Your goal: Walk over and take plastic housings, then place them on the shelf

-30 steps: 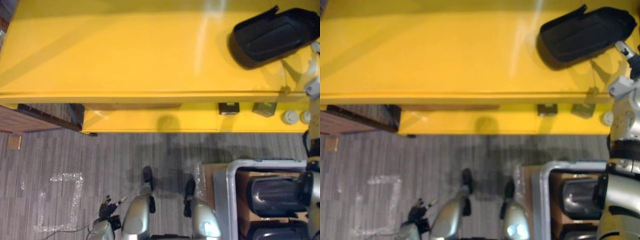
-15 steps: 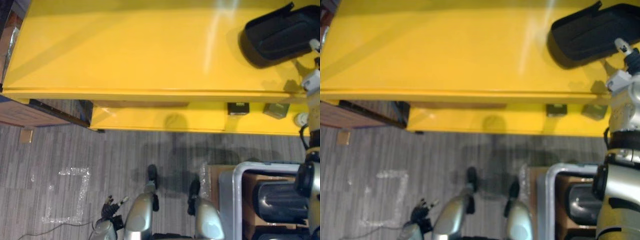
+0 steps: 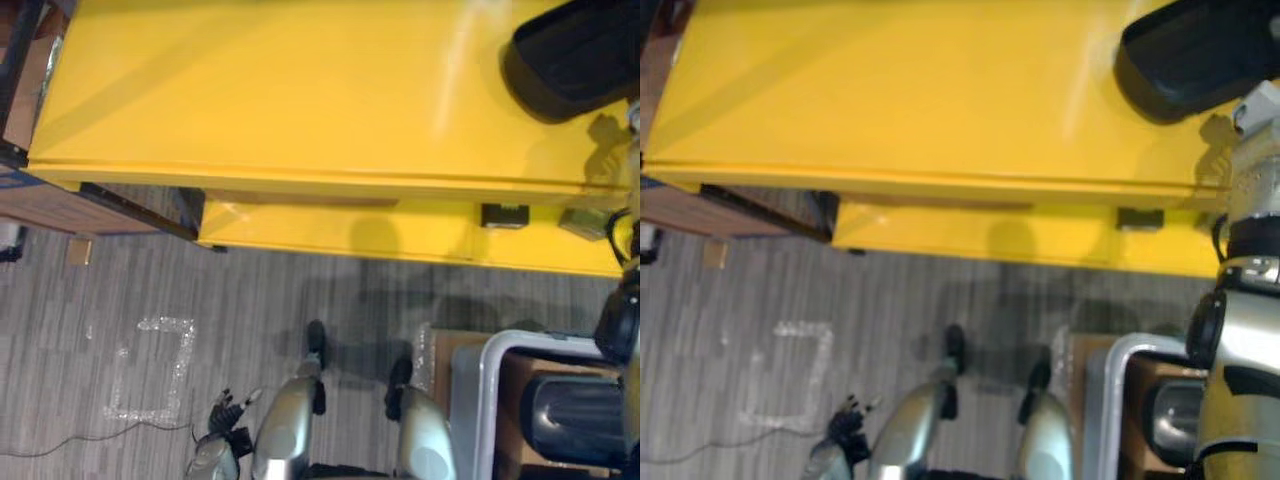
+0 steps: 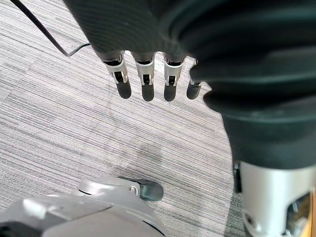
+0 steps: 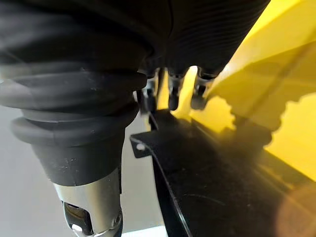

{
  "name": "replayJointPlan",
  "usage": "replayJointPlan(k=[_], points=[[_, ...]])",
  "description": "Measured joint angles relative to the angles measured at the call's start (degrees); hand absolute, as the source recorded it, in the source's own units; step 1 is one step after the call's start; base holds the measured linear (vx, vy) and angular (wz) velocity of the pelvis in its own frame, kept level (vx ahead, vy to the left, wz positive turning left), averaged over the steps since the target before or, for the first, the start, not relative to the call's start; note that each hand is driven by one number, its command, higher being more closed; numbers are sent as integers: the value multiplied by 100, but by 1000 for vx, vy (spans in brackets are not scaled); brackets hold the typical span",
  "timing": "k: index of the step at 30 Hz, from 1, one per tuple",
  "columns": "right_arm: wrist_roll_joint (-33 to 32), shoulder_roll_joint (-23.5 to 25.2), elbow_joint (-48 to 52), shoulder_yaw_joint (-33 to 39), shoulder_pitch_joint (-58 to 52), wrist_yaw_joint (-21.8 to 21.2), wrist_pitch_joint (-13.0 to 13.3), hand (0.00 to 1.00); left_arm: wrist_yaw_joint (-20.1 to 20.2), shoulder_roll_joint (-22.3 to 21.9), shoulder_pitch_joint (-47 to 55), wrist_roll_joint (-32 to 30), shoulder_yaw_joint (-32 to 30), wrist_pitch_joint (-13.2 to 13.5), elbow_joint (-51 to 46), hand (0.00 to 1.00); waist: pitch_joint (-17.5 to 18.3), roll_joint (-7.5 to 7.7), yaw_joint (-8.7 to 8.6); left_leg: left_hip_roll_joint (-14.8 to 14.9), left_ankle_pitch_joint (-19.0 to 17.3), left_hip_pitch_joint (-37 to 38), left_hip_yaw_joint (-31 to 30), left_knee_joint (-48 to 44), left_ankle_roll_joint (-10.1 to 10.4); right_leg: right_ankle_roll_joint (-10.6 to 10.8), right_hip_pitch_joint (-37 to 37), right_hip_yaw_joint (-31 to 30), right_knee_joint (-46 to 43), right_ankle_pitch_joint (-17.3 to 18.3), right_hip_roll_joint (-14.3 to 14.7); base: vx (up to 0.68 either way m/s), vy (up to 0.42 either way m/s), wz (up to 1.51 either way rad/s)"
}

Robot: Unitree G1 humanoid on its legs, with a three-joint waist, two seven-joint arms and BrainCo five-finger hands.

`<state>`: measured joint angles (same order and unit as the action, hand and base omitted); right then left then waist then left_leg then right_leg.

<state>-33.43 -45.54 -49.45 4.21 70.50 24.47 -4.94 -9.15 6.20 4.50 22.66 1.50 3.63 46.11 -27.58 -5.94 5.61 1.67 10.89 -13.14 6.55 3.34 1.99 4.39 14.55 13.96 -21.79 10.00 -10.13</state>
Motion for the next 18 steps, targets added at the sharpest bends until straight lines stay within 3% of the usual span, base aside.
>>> replayJointPlan(k=[4, 8, 10, 15, 18], points=[[307, -33, -154, -262, 201, -222, 0, 0, 85, 21, 0, 2, 103, 0, -6, 0, 0, -24, 15, -29, 5, -29, -50, 0, 7, 7, 47, 21, -137, 68, -42, 33, -23, 8], [672, -187, -352, -732, 561, -555, 1, 0, 151, 15, 1, 1, 200, 4, -42, 0, -22, -152, 60, -60, 7, -88, -96, -5, 6, 10, 89, 56, -174, 84, -73, 21, -6, 6], [874, -197, -481, -898, 646, -526, -2, 0, 191, 18, 1, 1, 206, 3, -41, 0, -23, -154, 83, -60, 10, -100, -116, -5, 10, 4, 95, 79, -177, 88, -73, 16, -10, 5], [1228, -261, -672, -1112, 726, 163, 20, 0, 263, 18, 5, -3, 239, 96, -14, 0, -23, -157, 172, -69, 11, -102, -161, -2, 11, 1, 63, 137, -160, 100, -77, 14, -4, 5], [2197, -341, -750, -1182, 835, 597, 246, 0, 270, 36, 7, -11, 319, 186, 1, 0, -23, -157, 174, -76, 12, -101, -208, -3, 11, 2, 22, 174, -117, 99, -74, 18, 1, 7]])
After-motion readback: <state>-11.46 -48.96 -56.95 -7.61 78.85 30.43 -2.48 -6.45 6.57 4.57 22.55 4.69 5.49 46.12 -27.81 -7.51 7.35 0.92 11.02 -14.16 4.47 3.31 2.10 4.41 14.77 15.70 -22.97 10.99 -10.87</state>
